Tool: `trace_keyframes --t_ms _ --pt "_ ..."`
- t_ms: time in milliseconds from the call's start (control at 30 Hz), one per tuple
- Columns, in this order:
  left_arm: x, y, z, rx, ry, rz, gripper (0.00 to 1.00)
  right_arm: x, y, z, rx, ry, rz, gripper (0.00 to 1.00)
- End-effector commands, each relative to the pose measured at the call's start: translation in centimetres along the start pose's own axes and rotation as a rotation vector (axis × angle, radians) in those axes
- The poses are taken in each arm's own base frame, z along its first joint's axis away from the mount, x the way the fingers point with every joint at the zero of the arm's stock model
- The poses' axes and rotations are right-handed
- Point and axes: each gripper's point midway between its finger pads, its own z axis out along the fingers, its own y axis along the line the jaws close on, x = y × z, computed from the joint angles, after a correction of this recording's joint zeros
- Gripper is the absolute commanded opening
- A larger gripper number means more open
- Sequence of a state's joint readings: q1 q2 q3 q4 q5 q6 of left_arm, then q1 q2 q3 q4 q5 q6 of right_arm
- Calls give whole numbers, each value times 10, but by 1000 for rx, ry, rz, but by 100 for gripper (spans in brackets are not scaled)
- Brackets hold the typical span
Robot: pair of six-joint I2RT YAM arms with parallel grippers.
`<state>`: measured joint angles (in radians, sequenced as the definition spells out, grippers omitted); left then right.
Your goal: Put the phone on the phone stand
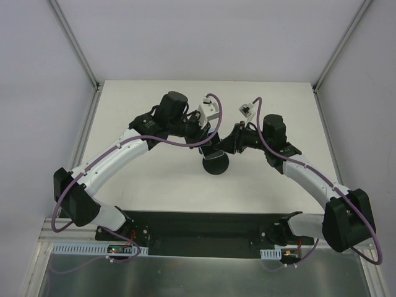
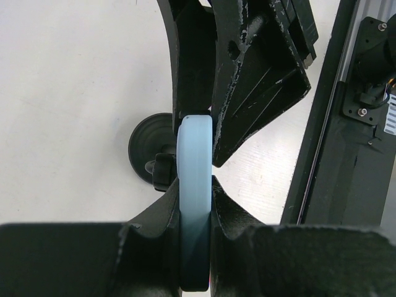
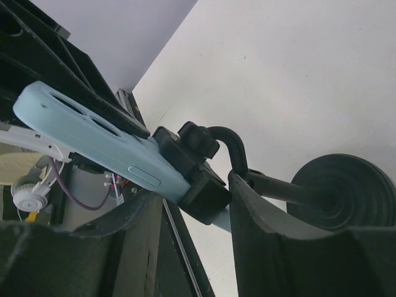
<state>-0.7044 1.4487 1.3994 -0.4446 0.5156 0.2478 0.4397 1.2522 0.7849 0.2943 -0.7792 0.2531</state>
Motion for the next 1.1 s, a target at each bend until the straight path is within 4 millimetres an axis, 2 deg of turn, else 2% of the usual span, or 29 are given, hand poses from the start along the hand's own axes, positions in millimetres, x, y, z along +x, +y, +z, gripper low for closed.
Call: trace_keyframes --t_ms 0,167,267,367,433,533,600,667,733,833,900,933,967,1067 --pt "44 -5 17 5 141 -3 0 -3 47 -13 -178 54 -24 30" --pt "41 -13 14 29 128 13 0 4 52 -16 -234 103 -127 58" --pt "42 -17 13 44 127 20 0 12 45 -20 -210 121 -241 68" --pt "42 -23 10 66 126 37 0 13 48 -20 -270 128 -366 69" --pt "44 -22 11 62 131 43 0 14 47 -19 -288 160 -374 62" --pt "46 -18 12 42 145 46 0 10 36 -9 -289 171 -405 48" --pt "48 -15 13 27 152 52 0 6 26 2 -275 181 -374 43" --pt "50 -6 16 -14 171 47 0 7 17 10 -268 215 -319 23" --pt "52 3 23 -65 198 47 0 -2 18 15 -256 212 -285 0" --pt "60 29 27 -195 236 60 0 -3 1 19 -113 195 -185 0" --pt "61 47 30 -285 262 63 0 -4 -23 17 47 153 -144 1" --pt "59 50 31 -300 261 54 0 3 -35 16 104 147 -92 0" --pt "59 51 33 -301 255 57 0 1 -42 14 138 127 -61 0" --pt "61 43 45 -228 232 67 0 8 -39 12 127 130 -31 0"
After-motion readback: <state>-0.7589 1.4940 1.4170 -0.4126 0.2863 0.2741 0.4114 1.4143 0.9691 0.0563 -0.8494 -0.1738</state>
